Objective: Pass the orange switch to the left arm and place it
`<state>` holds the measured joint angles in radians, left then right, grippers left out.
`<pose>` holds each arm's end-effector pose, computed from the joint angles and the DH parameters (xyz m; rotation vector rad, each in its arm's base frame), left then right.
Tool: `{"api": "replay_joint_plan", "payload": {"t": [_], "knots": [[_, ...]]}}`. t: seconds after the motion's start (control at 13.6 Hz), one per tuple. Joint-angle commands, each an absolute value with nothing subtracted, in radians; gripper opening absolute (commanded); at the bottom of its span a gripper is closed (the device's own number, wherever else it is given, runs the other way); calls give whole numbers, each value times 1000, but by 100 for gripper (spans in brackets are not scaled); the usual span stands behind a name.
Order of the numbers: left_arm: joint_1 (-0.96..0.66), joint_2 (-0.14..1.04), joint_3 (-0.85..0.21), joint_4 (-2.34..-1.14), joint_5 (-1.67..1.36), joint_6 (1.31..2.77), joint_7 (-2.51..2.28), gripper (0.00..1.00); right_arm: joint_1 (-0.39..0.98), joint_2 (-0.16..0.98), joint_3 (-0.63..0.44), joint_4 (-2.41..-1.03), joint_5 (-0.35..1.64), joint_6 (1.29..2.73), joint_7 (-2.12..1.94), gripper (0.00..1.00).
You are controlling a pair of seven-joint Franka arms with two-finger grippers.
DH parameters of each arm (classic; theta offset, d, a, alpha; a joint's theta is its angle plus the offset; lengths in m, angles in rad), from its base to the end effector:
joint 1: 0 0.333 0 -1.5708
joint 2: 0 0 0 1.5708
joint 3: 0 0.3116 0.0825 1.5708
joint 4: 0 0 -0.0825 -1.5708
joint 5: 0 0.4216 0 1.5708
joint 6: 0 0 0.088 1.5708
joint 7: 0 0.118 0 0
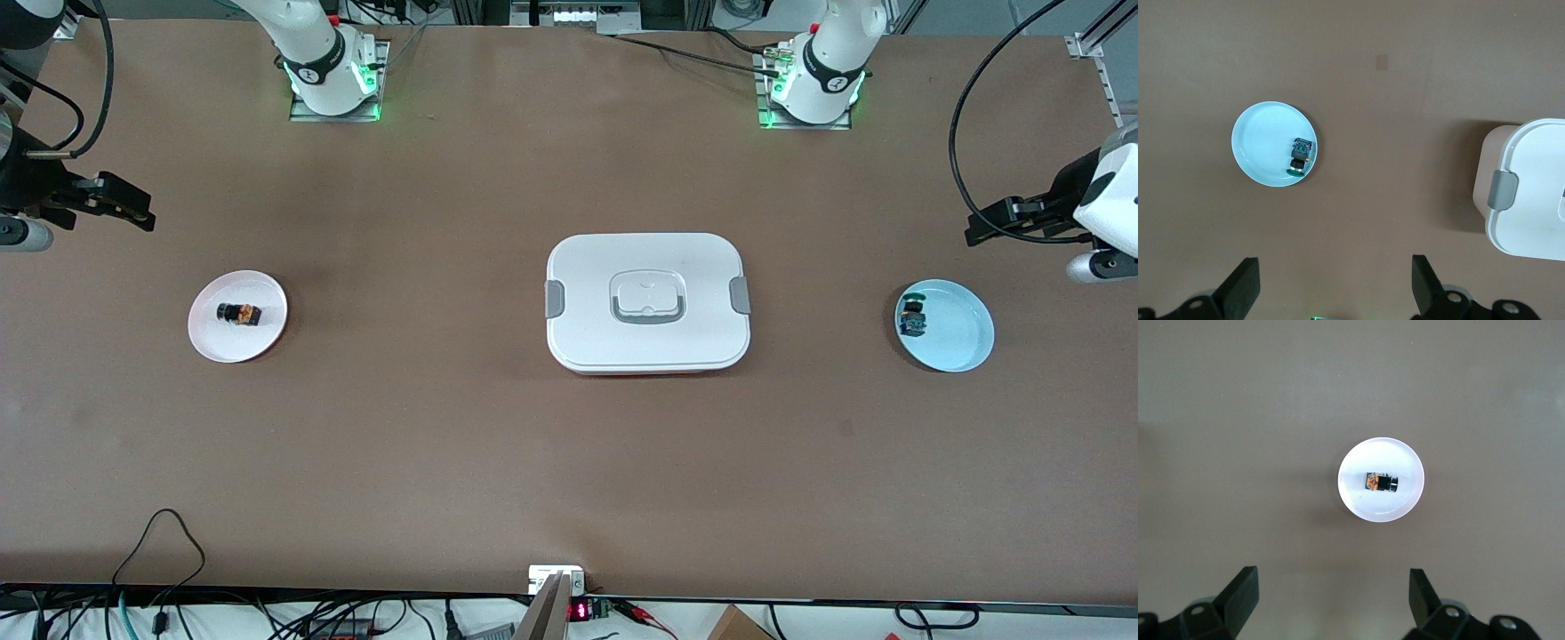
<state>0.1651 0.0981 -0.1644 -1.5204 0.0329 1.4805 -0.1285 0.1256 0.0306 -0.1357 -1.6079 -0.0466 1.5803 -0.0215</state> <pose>0.6083 0.0088 0.5691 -3.1024 -0.2013 0.2107 0.5991 -0.0105 0.5731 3.0904 0.0203 -0.0908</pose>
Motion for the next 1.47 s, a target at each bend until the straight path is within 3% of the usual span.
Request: {"api": "replay_joint_plan", "payload": {"t": [0.0,0.74,1.25,1.4], "knots": [[169,104,-169,-1505,45,1476,-129,100,120,54,-137,-1600,-37,1568,-60,100],[173,104,-167,-1505,41,1476,-129,100,114,141,-138,-1601,-48,1609,-60,100],[173,104,-167,-1506,41,1476,-130,100,72,273,-138,-1609,-46,1758,-66,100],[176,104,-166,-1506,38,1476,-130,100,39,282,-138,-1710,-51,1892,-86,100]]}}
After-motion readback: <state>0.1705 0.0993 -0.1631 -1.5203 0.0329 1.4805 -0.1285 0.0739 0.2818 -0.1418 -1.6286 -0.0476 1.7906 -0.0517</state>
